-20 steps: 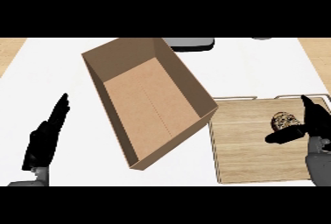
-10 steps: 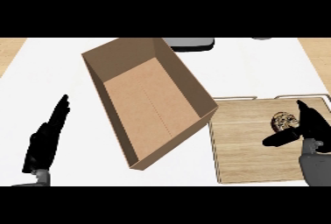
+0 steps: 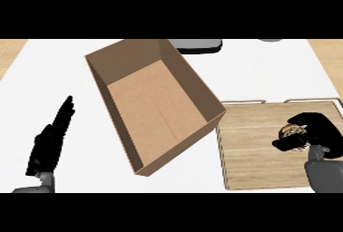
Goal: Pick the cupcake from the tray and place it in the cardboard box
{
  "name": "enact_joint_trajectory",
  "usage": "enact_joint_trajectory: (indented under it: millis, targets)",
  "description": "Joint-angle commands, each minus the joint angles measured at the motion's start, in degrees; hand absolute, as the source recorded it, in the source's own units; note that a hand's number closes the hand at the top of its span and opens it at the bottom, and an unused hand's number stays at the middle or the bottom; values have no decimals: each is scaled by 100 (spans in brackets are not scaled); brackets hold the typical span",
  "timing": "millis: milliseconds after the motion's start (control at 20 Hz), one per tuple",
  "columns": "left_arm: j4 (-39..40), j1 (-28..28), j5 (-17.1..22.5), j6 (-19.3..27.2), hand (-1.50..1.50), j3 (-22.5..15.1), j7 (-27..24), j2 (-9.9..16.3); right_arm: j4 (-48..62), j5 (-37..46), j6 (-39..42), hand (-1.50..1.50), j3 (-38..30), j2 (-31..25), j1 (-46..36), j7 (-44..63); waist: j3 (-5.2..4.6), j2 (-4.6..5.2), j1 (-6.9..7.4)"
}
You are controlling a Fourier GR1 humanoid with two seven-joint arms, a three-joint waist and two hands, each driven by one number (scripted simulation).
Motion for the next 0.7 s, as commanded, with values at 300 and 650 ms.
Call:
enact_joint_trajectory:
  millis: [300,650]
  targets:
    - [-39,-133,-24,-4,0,172,192,-67,-219,1000,-409,150,135,-303,113,-191,18,17,-24]
    - [-186,-39,-229,67,0,-143,290,-226,-676,1284,25,150,1953,-211,120,-1834,20,3,51]
